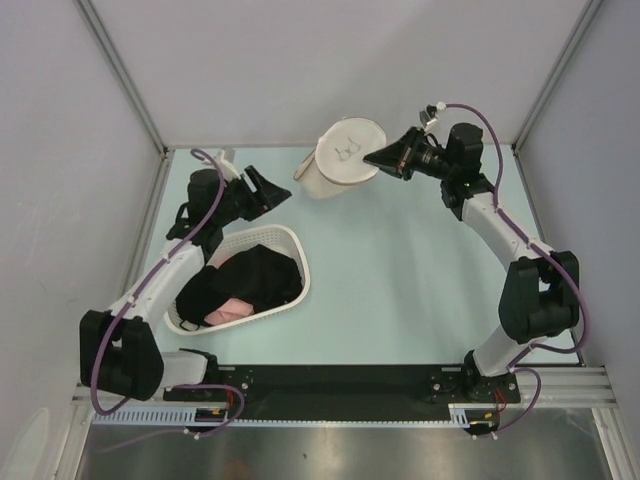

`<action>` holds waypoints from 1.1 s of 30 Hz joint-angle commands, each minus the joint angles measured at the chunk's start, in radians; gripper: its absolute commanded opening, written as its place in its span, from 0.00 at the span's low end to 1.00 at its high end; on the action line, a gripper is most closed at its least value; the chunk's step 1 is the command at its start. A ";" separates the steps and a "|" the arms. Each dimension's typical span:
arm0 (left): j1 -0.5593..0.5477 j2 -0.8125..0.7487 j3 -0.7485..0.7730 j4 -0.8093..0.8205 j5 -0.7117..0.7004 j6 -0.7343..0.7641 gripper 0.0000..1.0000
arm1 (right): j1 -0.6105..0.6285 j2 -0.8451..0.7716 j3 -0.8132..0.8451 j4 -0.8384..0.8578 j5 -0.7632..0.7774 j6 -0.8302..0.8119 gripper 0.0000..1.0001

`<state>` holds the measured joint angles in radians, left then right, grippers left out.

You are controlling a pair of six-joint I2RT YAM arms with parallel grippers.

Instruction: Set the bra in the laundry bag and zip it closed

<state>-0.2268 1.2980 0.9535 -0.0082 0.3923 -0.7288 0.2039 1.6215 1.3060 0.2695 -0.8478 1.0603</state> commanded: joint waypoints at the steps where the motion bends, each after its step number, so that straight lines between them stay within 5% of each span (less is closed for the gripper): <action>1: 0.041 -0.040 -0.007 0.048 0.020 -0.037 0.69 | 0.003 0.025 -0.072 0.071 -0.092 0.015 0.00; 9: 0.046 0.168 0.129 -0.067 0.108 0.057 0.69 | -0.064 -0.060 -0.361 -0.110 -0.068 -0.269 0.00; 17: -0.052 0.512 0.515 -0.315 -0.045 0.244 0.60 | -0.086 -0.123 -0.341 -0.435 0.079 -0.560 0.00; 25: -0.131 0.832 1.016 -0.659 -0.274 0.503 0.42 | -0.113 -0.141 -0.341 -0.443 0.055 -0.562 0.00; 33: -0.154 0.946 1.065 -0.751 -0.291 0.548 0.43 | -0.124 -0.163 -0.353 -0.426 0.030 -0.553 0.00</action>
<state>-0.3691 2.2200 2.0102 -0.6735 0.1463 -0.2398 0.0860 1.5040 0.9318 -0.1677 -0.7944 0.5209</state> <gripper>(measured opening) 0.436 0.041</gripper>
